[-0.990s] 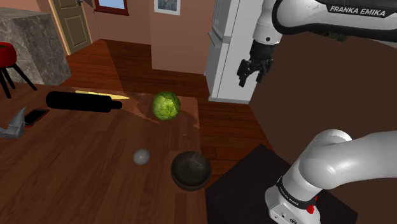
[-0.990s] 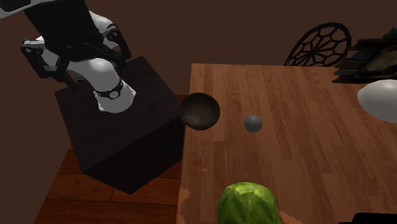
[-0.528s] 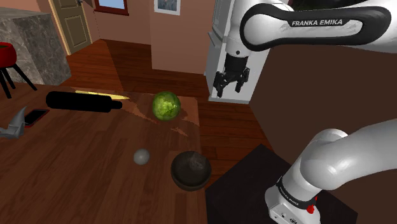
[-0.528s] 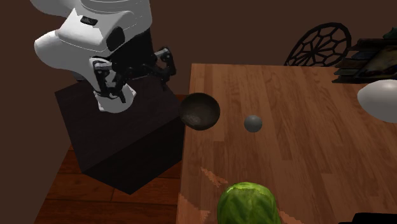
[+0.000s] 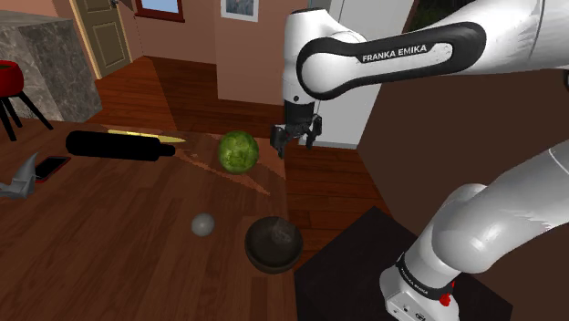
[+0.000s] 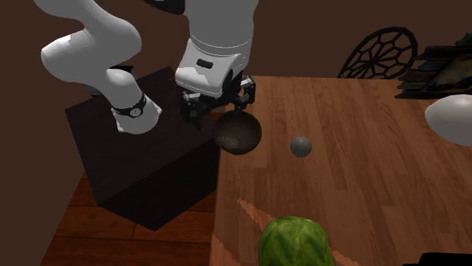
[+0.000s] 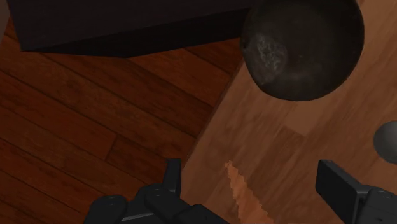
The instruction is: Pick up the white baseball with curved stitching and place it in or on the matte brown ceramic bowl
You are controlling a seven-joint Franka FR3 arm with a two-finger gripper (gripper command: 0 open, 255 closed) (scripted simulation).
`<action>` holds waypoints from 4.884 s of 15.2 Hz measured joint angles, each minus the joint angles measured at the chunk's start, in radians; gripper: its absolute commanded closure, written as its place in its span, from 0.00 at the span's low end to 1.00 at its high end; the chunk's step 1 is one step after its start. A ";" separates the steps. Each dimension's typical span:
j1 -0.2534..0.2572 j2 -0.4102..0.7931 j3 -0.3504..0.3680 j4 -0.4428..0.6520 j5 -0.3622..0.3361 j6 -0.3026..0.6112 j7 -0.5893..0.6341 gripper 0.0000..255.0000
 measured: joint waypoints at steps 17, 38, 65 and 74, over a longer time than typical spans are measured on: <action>0.129 0.650 0.135 0.430 -0.167 0.082 0.330 0.00; 0.274 1.038 0.106 0.737 -0.262 0.097 0.441 0.00; 0.265 0.951 0.127 0.789 -0.231 -0.037 0.427 1.00; 0.254 0.887 0.140 0.803 -0.210 -0.112 0.417 1.00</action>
